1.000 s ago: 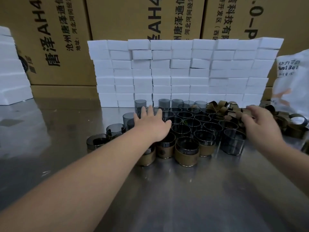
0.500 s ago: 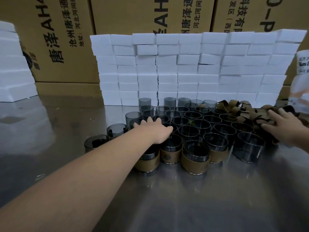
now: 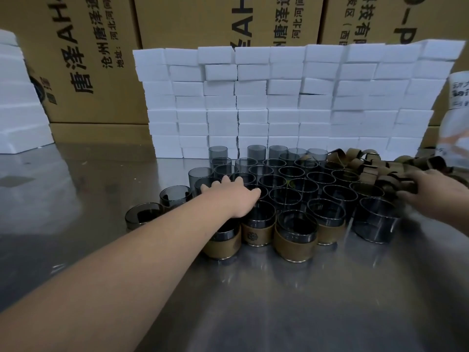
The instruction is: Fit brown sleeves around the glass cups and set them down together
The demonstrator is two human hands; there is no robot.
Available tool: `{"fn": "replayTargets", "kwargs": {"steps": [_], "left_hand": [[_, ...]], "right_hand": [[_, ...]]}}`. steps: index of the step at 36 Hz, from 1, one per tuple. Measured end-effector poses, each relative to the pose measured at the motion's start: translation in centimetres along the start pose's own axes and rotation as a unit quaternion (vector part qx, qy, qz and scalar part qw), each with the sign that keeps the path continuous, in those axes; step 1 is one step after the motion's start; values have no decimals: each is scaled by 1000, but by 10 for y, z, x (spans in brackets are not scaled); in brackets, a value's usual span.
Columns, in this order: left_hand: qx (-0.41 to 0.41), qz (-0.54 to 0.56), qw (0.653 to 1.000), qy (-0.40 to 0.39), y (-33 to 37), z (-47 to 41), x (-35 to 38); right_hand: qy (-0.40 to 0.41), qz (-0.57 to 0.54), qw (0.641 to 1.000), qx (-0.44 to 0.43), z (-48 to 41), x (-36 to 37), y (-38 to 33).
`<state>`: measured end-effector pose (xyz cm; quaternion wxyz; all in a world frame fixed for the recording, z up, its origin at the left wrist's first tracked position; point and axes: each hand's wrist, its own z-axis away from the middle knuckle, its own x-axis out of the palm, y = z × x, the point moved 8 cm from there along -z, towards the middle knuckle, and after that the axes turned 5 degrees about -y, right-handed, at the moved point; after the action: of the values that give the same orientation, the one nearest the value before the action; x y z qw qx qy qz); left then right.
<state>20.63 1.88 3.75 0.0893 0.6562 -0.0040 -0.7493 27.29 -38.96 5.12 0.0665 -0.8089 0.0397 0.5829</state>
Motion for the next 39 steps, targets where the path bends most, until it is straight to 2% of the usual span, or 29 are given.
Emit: {"fn": "replayTargets", "kwargs": {"steps": [4, 7, 9, 12, 14, 17, 19, 22, 25, 30, 32, 33, 35, 36, 37, 39], "left_hand": [[25, 1, 998, 55, 4, 3, -10], [73, 26, 988, 132, 12, 11, -27], [106, 64, 981, 151, 20, 18, -37], [180, 99, 972, 118, 42, 27, -44], [218, 81, 971, 66, 58, 31, -40], [239, -12, 971, -24, 75, 34, -22], [227, -32, 972, -55, 78, 32, -13], [220, 12, 973, -70, 76, 31, -9], [221, 77, 970, -67, 73, 28, -11], [235, 180, 955, -2, 74, 32, -24], [253, 244, 935, 40, 75, 39, -37], [257, 288, 921, 57, 74, 43, -43], [253, 395, 879, 81, 71, 51, -55], [250, 450, 852, 91, 68, 54, -60], [244, 502, 824, 98, 66, 57, -64], [220, 612, 754, 89, 60, 65, -66]], "right_hand": [[59, -17, 998, 22, -1, -22, 11], [149, -90, 984, 26, 12, -49, 11], [185, -153, 971, 16, 25, -68, 0], [216, -246, 945, 8, 50, -92, -26], [235, -339, 911, 8, 71, -103, -44], [173, -503, 847, -17, 102, -103, -81], [119, -578, 807, -30, 121, -98, -104], [76, -626, 776, -38, 142, -87, -129], [48, -694, 716, -53, 161, -80, -150], [28, -699, 709, -83, 178, -77, -169], [39, -730, 680, -60, 178, -77, -167], [36, -762, 646, -37, 177, -76, -166], [25, -807, 591, 4, 177, -71, -164], [19, -813, 582, 14, 177, -68, -162], [16, -808, 588, 30, 179, -67, -161], [21, -774, 632, 36, 184, -65, -159]]}}
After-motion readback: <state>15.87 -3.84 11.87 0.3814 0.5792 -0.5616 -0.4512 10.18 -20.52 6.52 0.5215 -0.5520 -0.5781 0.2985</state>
